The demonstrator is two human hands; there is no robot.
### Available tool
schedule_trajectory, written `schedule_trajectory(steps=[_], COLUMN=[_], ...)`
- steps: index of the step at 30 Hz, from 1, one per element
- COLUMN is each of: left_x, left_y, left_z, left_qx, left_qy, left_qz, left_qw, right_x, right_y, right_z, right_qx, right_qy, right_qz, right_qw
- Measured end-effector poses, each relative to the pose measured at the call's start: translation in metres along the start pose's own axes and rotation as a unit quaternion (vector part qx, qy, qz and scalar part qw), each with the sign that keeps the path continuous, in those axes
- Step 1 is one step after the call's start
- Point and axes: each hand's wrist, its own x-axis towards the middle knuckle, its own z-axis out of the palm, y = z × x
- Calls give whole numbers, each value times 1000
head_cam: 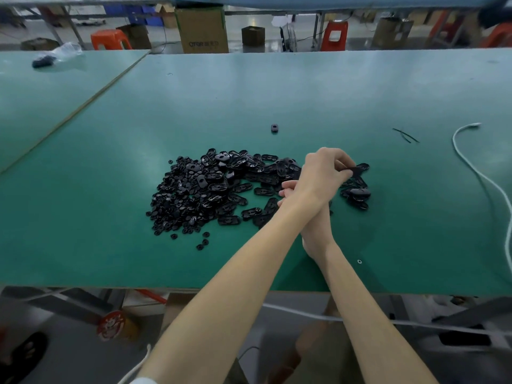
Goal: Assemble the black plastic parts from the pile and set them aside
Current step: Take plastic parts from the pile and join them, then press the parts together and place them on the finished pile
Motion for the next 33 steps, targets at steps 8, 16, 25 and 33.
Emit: schedule_trajectory(steps=[8, 16, 25, 33], left_x=[11, -6, -30, -47], left_y=[-12, -34, -89, -96], left_z=[6, -44, -91, -87], left_qx=[-14, -66, 282, 79], left_qy=[-47, 108, 0, 49], left_qz=[-21, -33, -73, -14], left_qw=[999, 991, 957, 996], right_x=[6, 2, 3, 3], right_y=[-1, 1, 4, 4], right_z=[1, 7, 6, 6], right_qx=[59, -133, -118, -109], right_qy=[11, 33, 45, 44], right_qz=[46, -49, -49, -54], right_qw=[997, 989, 991, 992])
